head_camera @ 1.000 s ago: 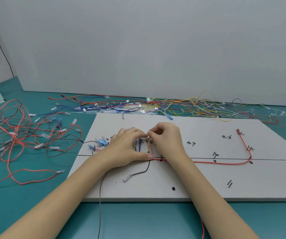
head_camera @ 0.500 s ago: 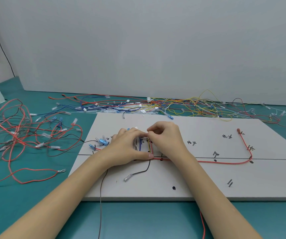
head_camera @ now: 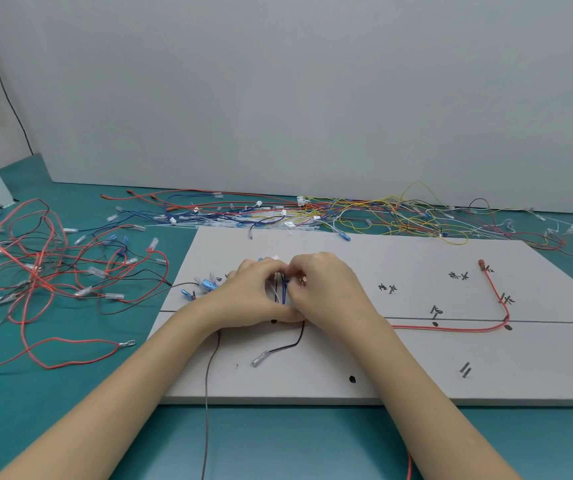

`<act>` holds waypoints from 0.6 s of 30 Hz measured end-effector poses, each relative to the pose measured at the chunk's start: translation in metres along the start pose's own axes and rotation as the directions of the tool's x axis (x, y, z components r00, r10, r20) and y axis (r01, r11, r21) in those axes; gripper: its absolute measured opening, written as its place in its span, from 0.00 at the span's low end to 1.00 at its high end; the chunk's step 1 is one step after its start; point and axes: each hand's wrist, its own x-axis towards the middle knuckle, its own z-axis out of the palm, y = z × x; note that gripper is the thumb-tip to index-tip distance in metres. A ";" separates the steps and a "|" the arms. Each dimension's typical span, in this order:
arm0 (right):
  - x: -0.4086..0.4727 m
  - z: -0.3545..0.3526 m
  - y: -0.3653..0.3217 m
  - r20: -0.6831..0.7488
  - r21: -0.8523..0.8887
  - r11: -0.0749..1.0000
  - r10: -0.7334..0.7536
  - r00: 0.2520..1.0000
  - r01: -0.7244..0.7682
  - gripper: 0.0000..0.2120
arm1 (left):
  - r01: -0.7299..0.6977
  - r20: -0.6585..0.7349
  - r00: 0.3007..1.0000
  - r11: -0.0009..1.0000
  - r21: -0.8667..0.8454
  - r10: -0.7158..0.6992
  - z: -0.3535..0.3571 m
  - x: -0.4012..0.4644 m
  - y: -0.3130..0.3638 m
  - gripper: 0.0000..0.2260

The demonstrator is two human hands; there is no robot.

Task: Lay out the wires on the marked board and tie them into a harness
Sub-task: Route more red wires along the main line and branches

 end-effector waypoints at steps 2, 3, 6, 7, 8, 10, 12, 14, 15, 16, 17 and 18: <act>-0.001 -0.001 -0.005 0.040 -0.107 0.994 -0.012 0.999 0.016 0.11 | 0.000 0.046 0.999 0.996 -0.087 0.004 -0.004 0.002 0.000 0.16; -0.002 -0.001 -0.009 0.063 -0.164 0.986 -0.020 0.998 0.031 0.11 | 0.006 0.063 0.998 0.994 -0.105 0.001 -0.004 0.002 0.002 0.14; -0.007 -0.001 -0.017 0.099 -0.259 0.963 -0.042 0.994 0.067 0.09 | 0.015 0.074 0.997 0.997 -0.073 -0.010 -0.003 0.001 0.005 0.12; -0.008 -0.001 -0.018 0.100 -0.274 0.959 -0.044 0.994 0.070 0.10 | 0.004 0.068 0.998 0.996 -0.090 0.003 -0.003 0.002 0.004 0.11; -0.009 -0.001 -0.019 0.099 -0.283 0.957 -0.041 0.994 0.068 0.10 | -0.014 0.060 0.998 0.991 -0.135 0.022 -0.004 0.002 0.003 0.11; -0.009 -0.002 -0.021 0.098 -0.293 0.954 -0.036 0.995 0.064 0.10 | -0.029 0.048 0.998 0.957 -0.290 0.045 -0.005 0.002 0.001 0.17; -0.011 -0.002 -0.023 0.095 -0.293 0.954 -0.038 0.995 0.064 0.10 | 0.013 0.048 0.999 0.919 -0.394 0.006 -0.004 0.003 0.002 0.19; -0.012 -0.002 -0.024 0.087 -0.285 0.956 -0.043 0.995 0.066 0.12 | 0.031 0.033 0.999 0.919 -0.394 -0.020 -0.001 0.003 0.004 0.16; -0.012 -0.003 -0.024 0.076 -0.275 0.959 -0.045 0.996 0.065 0.12 | 0.031 0.022 0.999 0.924 -0.381 -0.025 -0.001 0.002 0.005 0.17; -0.011 -0.003 -0.023 0.060 -0.263 0.963 -0.045 0.997 0.060 0.12 | 0.030 0.014 1.000 0.931 -0.365 -0.027 -0.001 0.002 0.005 0.17; -0.010 -0.004 -0.022 0.043 -0.253 0.966 -0.045 0.998 0.054 0.13 | 0.032 0.012 1.000 0.937 -0.347 -0.029 -0.001 0.003 0.005 0.19; -0.010 -0.005 -0.021 0.030 -0.247 0.968 -0.047 0.998 0.053 0.13 | 0.038 0.014 0.999 0.944 -0.327 -0.036 -0.001 0.003 0.004 0.21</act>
